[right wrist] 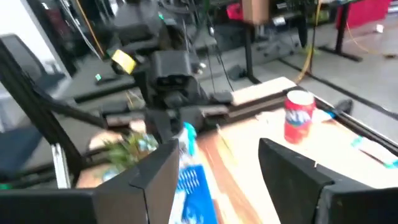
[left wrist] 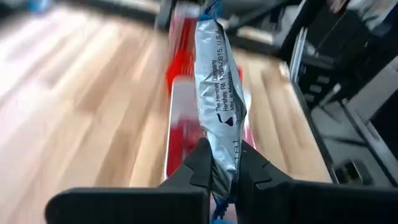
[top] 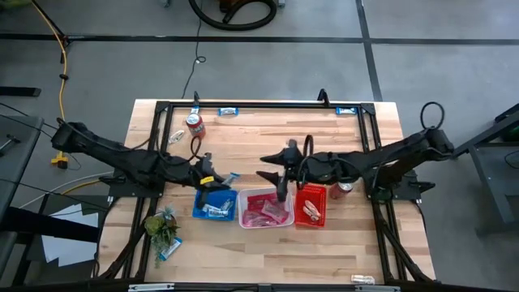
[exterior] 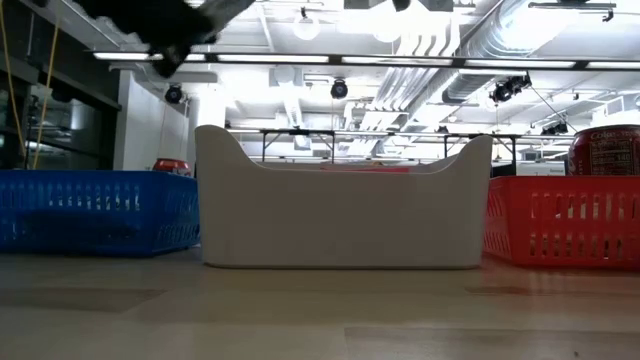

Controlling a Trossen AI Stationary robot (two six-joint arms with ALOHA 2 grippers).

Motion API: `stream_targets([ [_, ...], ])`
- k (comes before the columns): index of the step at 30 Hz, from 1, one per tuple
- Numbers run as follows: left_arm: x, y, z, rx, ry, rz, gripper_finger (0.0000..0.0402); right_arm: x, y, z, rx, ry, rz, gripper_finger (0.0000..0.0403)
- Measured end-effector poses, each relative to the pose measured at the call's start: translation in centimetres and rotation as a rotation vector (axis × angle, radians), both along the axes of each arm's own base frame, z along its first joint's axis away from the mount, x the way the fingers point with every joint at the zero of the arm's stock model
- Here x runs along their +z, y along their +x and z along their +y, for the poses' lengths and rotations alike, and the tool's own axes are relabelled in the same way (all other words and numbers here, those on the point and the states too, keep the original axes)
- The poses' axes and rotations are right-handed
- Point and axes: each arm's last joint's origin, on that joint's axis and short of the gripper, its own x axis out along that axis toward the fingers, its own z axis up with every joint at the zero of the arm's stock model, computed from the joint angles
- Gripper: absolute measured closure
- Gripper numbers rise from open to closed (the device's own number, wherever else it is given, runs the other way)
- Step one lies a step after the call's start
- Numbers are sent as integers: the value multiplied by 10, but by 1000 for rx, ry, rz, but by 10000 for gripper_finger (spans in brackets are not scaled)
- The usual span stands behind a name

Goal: Sort candy
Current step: Put the white chocolate into the blue bin

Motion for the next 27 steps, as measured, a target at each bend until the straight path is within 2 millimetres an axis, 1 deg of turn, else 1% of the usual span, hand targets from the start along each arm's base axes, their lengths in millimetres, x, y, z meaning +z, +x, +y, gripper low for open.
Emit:
stream_targets([
  [3, -7, -17, -3, 7, -51, 138, 394, 2, -12, -3, -15, 7, 68, 184],
  [6, -18, -30, -12, 29, -104, 283, 395, -1, -21, -6, -27, 26, 145, 183],
  [10, -32, -38, -30, 64, -143, 409, 396, -9, -27, -7, -50, 55, 242, 183],
  [14, -48, -34, -48, 76, -147, 480, 396, -15, -31, -8, -65, 66, 311, 183],
  [17, -63, -31, -58, 75, -118, 563, 396, -17, -32, -8, -66, 60, 330, 183],
  [19, -72, -28, -60, 90, -99, 602, 395, -17, -32, -8, -65, 58, 333, 183],
  [21, -76, -25, -58, 99, -87, 625, 387, -18, -32, -8, -64, 56, 341, 183],
  [27, -77, -20, -51, 38, -58, 652, 338, -18, -32, -8, -64, 54, 346, 183],
])
